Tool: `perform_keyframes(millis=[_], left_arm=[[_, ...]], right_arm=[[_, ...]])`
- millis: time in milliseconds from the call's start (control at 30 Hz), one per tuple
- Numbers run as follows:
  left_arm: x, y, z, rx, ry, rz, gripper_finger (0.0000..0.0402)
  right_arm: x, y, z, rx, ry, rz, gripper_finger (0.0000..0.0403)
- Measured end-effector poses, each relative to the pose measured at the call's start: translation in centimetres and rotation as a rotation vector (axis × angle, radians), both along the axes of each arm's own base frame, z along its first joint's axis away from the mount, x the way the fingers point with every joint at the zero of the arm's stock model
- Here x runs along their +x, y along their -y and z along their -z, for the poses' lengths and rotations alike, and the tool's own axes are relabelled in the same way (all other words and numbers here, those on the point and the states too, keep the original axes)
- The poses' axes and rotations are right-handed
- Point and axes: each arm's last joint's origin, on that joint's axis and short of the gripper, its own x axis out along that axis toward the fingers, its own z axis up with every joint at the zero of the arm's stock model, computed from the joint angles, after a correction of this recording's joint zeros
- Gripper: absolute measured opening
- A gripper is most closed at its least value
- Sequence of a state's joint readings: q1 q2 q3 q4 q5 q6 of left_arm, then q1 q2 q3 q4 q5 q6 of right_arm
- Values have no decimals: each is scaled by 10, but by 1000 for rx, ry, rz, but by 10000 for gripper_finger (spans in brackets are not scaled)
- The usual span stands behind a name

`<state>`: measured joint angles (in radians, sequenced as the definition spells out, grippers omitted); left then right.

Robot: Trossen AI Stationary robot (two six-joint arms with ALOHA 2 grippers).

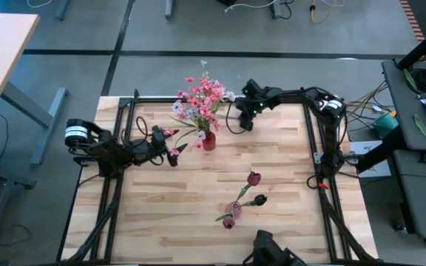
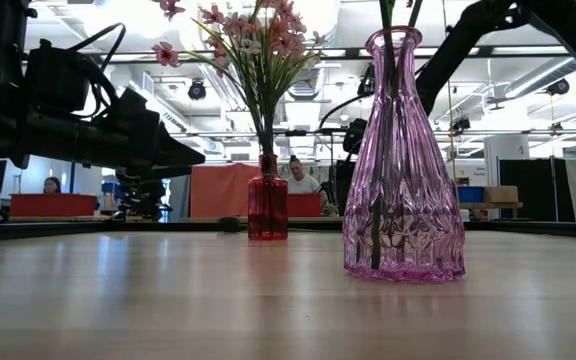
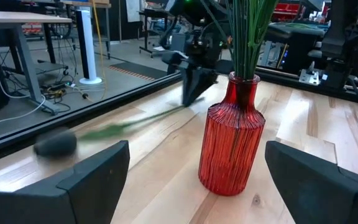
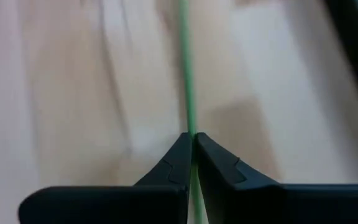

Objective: Sort flowers into vase by color
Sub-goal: Put the black flower into the purple vase

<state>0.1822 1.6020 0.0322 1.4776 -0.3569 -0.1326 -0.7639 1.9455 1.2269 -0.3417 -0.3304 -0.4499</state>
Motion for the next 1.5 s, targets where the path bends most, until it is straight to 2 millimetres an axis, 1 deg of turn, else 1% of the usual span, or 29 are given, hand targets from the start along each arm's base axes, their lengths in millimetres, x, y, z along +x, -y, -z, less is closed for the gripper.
perform_keyframes(millis=[100, 200, 300, 467, 600, 700, 767, 867, 1067, 1167, 1267, 1367, 1500], left_arm=[[0, 0, 0, 0, 0, 0, 358], [0, 0, 0, 0, 2, -1, 358], [0, 0, -1, -4, 10, -2, 358], [0, 0, -4, 0, 46, -2, 358], [0, 0, -4, -17, 56, 2, 358], [1, 2, -4, -42, 67, 55, 358], [2, 4, -4, -56, 73, 94, 358], [5, 10, -4, -69, 71, 156, 358], [18, 24, 0, -152, 19, 234, 358], [26, 31, 1, -178, -11, 262, 358], [28, 36, 2, -195, -25, 286, 358], [28, 41, 3, -223, -24, 303, 356], [28, 49, 3, -259, -15, 336, 350]], right_arm=[[-8, -7, -12, 49, -48, 25, 13], [-16, -15, -28, 102, -83, 63, 13], [-26, -27, -39, 184, -155, 110, 13], [-40, -56, -40, 285, -251, 159, 13], [-54, -86, -30, 358, -335, 204, 13], [-65, -109, -29, 382, -359, 231, 13], [-71, -120, -31, 366, -385, 229, 13], [-77, -126, -41, 314, -363, 222, 13], [-90, -134, -64, 313, -343, 247, 13], [-93, -136, -70, 310, -329, 263, 13], [-93, -137, -73, 310, -307, 295, 17], [-92, -135, -73, 310, -281, 326, 44], [-85, -131, -70, 284, -233, 340, 108]])
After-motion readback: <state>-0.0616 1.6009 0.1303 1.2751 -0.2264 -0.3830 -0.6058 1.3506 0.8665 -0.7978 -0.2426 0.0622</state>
